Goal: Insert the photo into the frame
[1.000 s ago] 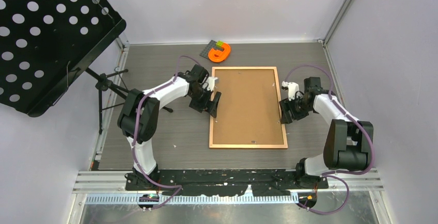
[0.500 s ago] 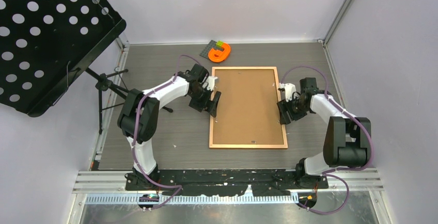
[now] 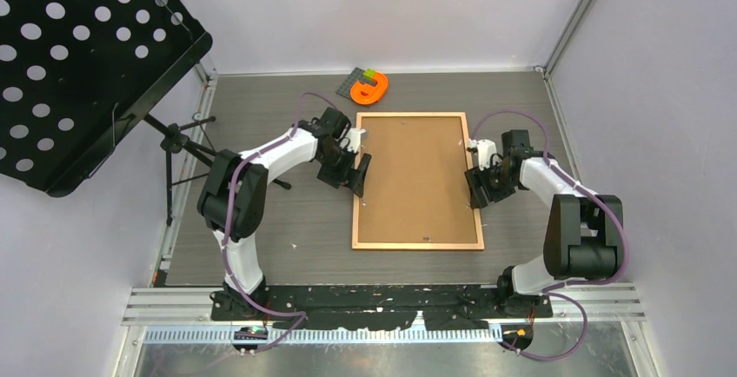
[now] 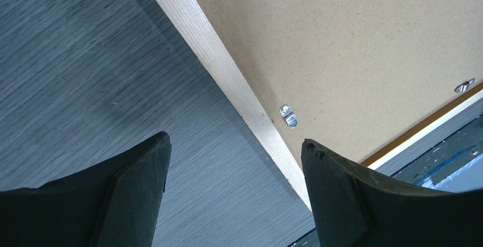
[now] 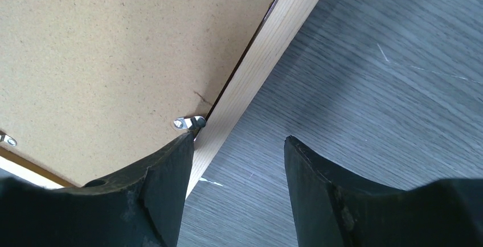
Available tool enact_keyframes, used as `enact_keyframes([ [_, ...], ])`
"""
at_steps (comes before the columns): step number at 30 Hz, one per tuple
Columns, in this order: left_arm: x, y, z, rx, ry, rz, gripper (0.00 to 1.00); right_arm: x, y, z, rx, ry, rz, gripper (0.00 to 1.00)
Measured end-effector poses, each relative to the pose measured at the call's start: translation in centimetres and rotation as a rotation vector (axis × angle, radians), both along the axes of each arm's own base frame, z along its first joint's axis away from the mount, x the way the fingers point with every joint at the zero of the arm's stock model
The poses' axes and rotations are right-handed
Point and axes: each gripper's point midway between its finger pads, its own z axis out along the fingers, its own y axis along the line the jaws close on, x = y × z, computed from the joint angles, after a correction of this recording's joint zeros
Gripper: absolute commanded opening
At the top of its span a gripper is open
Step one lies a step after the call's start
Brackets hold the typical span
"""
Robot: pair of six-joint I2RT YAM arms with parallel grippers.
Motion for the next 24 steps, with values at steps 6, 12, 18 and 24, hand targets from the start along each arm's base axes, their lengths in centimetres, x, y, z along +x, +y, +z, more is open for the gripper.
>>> enact_keyframes([
  [6, 0.1, 0.1, 0.0, 0.000, -0.002, -0.001, 0.84, 0.2, -0.1, 0.1, -0.014, -0.003, -0.016, 0.64],
  [12, 0.1, 0.1, 0.0, 0.001, -0.006, -0.009, 0.84, 0.2, -0.2, 0.0, -0.025, -0.001, -0.025, 0.64],
  [18, 0.1, 0.1, 0.0, 0.002, -0.009, -0.015, 0.84, 0.3, -0.3, 0.2, -0.041, -0.007, -0.030, 0.63],
  [24, 0.1, 0.1, 0.0, 0.002, -0.008, -0.016, 0.84, 1.0, -0.8, 0.6, -0.073, -0.058, -0.043, 0.63],
])
